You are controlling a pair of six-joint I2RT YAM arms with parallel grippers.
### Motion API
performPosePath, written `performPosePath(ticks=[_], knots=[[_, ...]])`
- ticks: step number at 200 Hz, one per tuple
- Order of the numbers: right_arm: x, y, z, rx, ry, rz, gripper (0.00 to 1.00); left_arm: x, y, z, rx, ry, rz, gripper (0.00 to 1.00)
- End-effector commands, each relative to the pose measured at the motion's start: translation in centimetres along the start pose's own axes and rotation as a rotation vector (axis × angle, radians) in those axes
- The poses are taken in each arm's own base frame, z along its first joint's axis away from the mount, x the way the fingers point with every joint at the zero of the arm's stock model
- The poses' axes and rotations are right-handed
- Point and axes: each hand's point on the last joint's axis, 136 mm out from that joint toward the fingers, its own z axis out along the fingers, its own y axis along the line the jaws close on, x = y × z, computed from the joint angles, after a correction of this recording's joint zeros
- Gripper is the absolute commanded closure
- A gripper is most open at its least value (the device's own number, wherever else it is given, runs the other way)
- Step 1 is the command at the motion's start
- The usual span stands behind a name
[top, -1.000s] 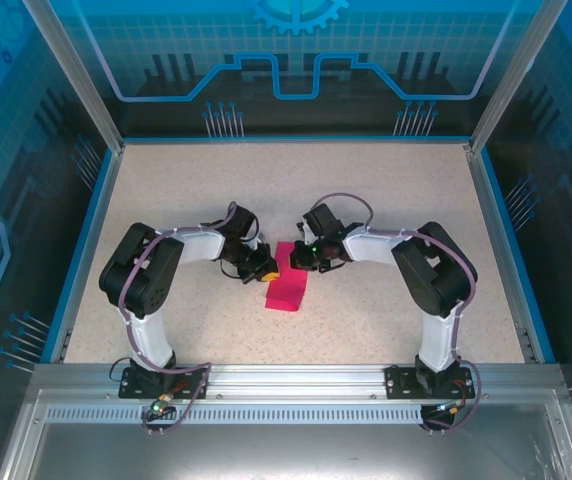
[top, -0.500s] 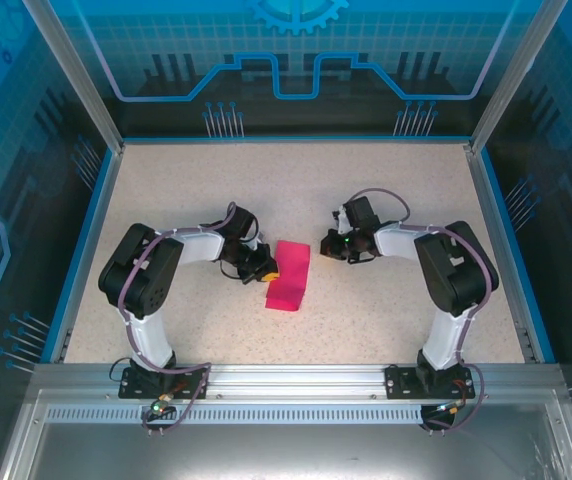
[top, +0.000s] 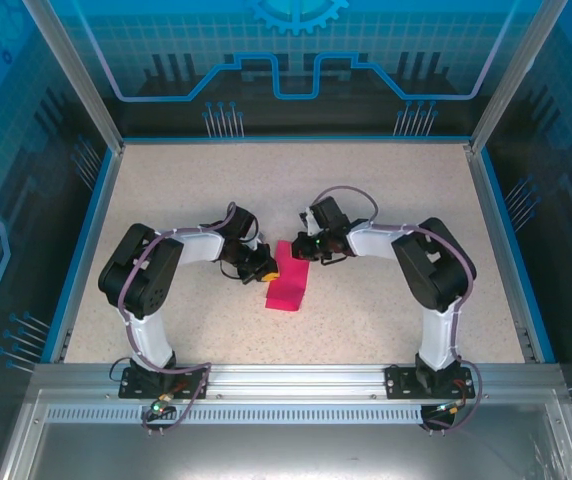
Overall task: Fold a paper plane with a square sheet of paper (pick it up from the middle)
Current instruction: Fold the square sheet of paper in half at the center of the table.
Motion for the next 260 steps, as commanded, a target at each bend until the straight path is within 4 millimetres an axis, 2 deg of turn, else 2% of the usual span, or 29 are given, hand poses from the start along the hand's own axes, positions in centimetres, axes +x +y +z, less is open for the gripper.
performPosePath(ticks=[1, 16, 53, 72, 89, 106, 146, 173, 204, 260], knots=[[-0.4, -1.1, 0.3, -0.001, 0.01, 0.033, 1.0, 3.7, 12.5, 1.6, -0.434, 0.056, -0.197, 1.0], [-0.8, -2.3, 0.0, 0.007, -0.009, 0.05, 1.0, 3.7, 12.5, 1.6, -0.437, 0.058, -0.194, 1.0], [-2.5, -6.9, -1.2, 0.05, -0.06, 0.135, 1.0, 3.9, 12.9, 1.7, -0.445, 0.063, -0.197, 1.0], [-3.6, -7.7, -2.4, 0.063, -0.086, 0.159, 1.0, 3.9, 12.9, 1.7, -0.443, 0.061, -0.197, 1.0], [-4.6, -6.2, -4.2, 0.06, -0.117, 0.133, 1.0, 3.9, 12.8, 1.6, -0.438, 0.057, -0.198, 1.0], [-4.2, -3.7, -5.6, 0.052, -0.122, 0.092, 1.0, 3.8, 12.7, 1.7, -0.437, 0.054, -0.195, 1.0], [0.8, 1.0, -6.2, 0.054, -0.045, 0.035, 1.0, 3.5, 12.4, 1.6, -0.431, 0.044, -0.188, 1.0], [4.2, 3.2, -5.7, 0.011, 0.012, 0.049, 1.0, 3.5, 12.4, 1.6, -0.433, 0.045, -0.178, 1.0], [7.0, 5.5, -4.5, -0.028, 0.071, 0.033, 1.0, 3.4, 12.5, 1.7, -0.434, 0.048, -0.172, 1.0], [9.3, 6.5, -1.2, -0.043, 0.151, 0.044, 1.0, 3.2, 12.6, 1.9, -0.432, 0.045, -0.168, 1.0]])
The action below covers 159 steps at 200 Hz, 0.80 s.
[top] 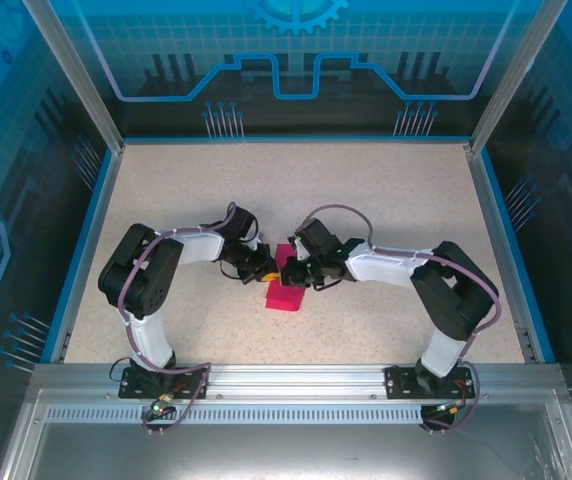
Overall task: Fold a paper plane with a square sheet of paper (pick it up from the middle)
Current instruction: Fold the square sheet of paper in half at the center of the table.
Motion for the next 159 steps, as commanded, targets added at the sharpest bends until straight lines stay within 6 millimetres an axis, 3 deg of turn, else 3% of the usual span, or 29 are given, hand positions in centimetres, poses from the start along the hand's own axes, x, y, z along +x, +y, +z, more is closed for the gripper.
performPosePath(ticks=[1, 82, 115, 120, 159], knots=[[0.8, 0.4, 1.4, -0.013, 0.04, 0.026, 1.0, 3.3, 12.6, 2.0, -0.431, 0.047, -0.171, 1.0], [3.7, -3.0, 2.6, 0.077, 0.119, 0.028, 1.0, 3.4, 12.8, 1.9, -0.442, 0.049, -0.177, 1.0], [4.8, -3.8, 2.3, 0.088, 0.136, 0.009, 1.0, 3.4, 13.0, 1.9, -0.449, 0.047, -0.178, 1.0], [5.9, -4.9, 2.3, 0.109, 0.159, 0.018, 1.0, 3.5, 13.1, 1.9, -0.451, 0.047, -0.179, 1.0], [8.2, -6.6, 1.0, 0.139, 0.189, 0.023, 1.0, 3.5, 13.3, 2.0, -0.458, 0.047, -0.178, 1.0]])
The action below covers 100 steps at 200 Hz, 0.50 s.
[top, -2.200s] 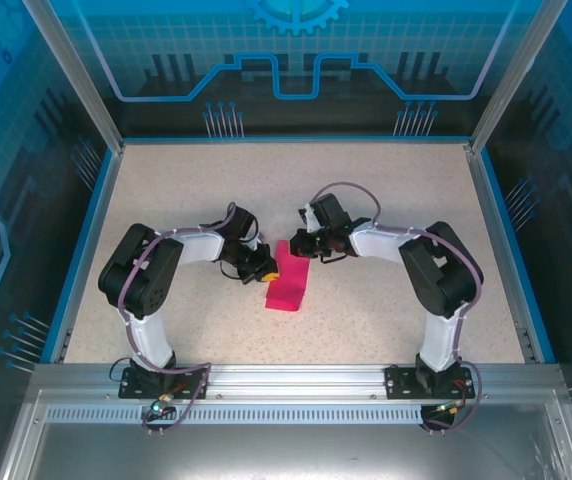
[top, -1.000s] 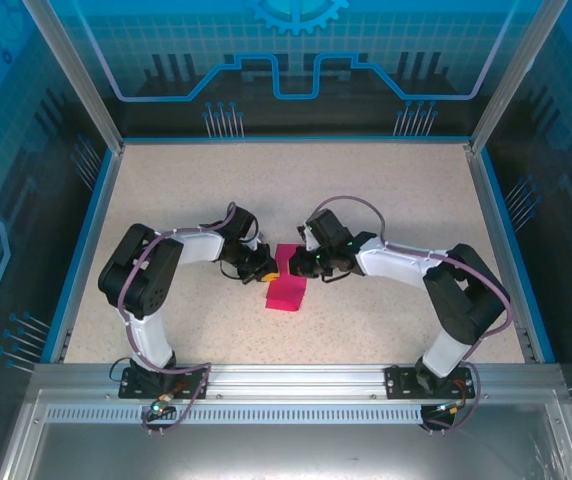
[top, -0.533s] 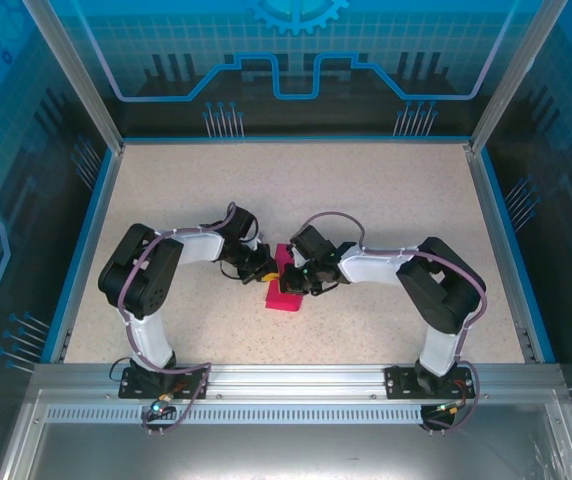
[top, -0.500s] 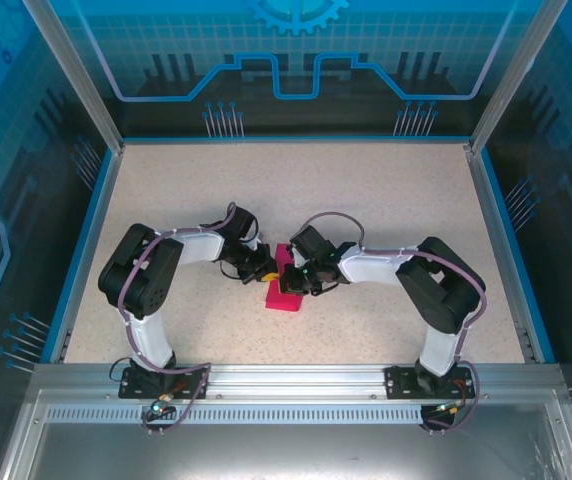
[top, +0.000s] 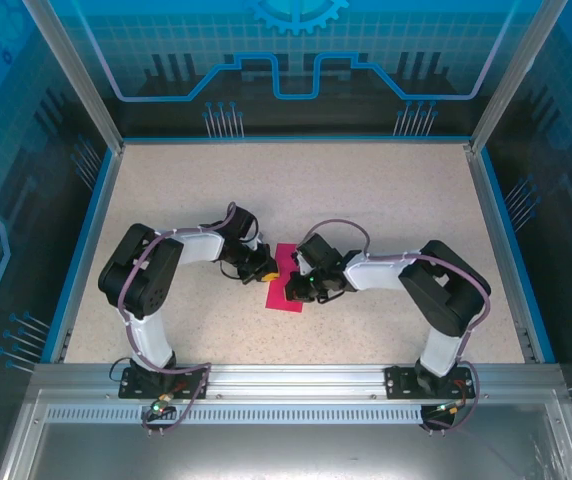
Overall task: Fold a paper plane with a square sheet of paper (pick it up from the middle)
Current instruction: Fold the square sheet of paper in half at the center of the table.
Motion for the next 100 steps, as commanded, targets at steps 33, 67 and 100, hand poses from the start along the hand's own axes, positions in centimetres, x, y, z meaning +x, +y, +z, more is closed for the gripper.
performPosePath(ticks=[33, 67, 100], knots=[[6.7, -5.0, -1.5, 0.121, 0.131, 0.023, 1.0, 3.5, 13.3, 2.0, -0.456, 0.047, -0.177, 1.0], [3.0, -1.6, -4.4, 0.057, 0.029, -0.061, 1.0, 3.4, 13.2, 1.9, -0.452, 0.047, -0.176, 1.0], [-1.1, 1.7, -4.4, 0.016, -0.018, -0.127, 1.0, 3.5, 13.2, 2.0, -0.453, 0.047, -0.18, 1.0]])
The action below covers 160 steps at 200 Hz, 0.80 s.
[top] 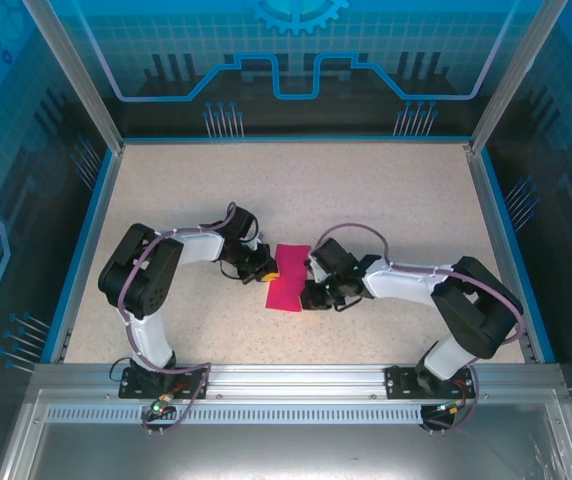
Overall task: Fold a paper plane with a square sheet of paper (pick it up from the middle)
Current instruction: Fold the square sheet of paper in half at the center of the table.
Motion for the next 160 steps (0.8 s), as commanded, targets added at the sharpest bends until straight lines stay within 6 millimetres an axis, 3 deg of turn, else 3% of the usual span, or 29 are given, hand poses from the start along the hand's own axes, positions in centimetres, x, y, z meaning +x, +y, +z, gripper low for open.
performPosePath(ticks=[1, 33, 54, 91, 114, 120, 160], knots=[[-3.0, 1.8, -0.3, -0.015, -0.028, -0.062, 1.0, 3.5, 13.2, 2.0, -0.454, 0.047, -0.182, 1.0], [-5.0, 2.4, 2.1, -0.037, -0.02, -0.057, 1.0, 3.5, 13.1, 2.0, -0.452, 0.049, -0.185, 1.0], [-4.6, 2.0, 3.8, -0.041, 0.016, -0.051, 1.0, 3.5, 13.1, 1.9, -0.453, 0.049, -0.186, 1.0], [-2.0, 0.1, 5.3, -0.027, 0.08, -0.049, 1.0, 3.3, 13.1, 1.9, -0.456, 0.043, -0.185, 1.0], [-0.5, -0.3, 4.7, -0.042, 0.091, -0.103, 1.0, 3.1, 12.9, 1.9, -0.453, 0.036, -0.184, 1.0], [0.9, -1.3, 4.7, -0.028, 0.12, -0.106, 1.0, 3.0, 12.8, 1.8, -0.453, 0.034, -0.185, 1.0], [5.2, -3.8, 3.4, 0.001, 0.173, -0.119, 1.0, 2.8, 12.7, 1.7, -0.456, 0.026, -0.179, 1.0]])
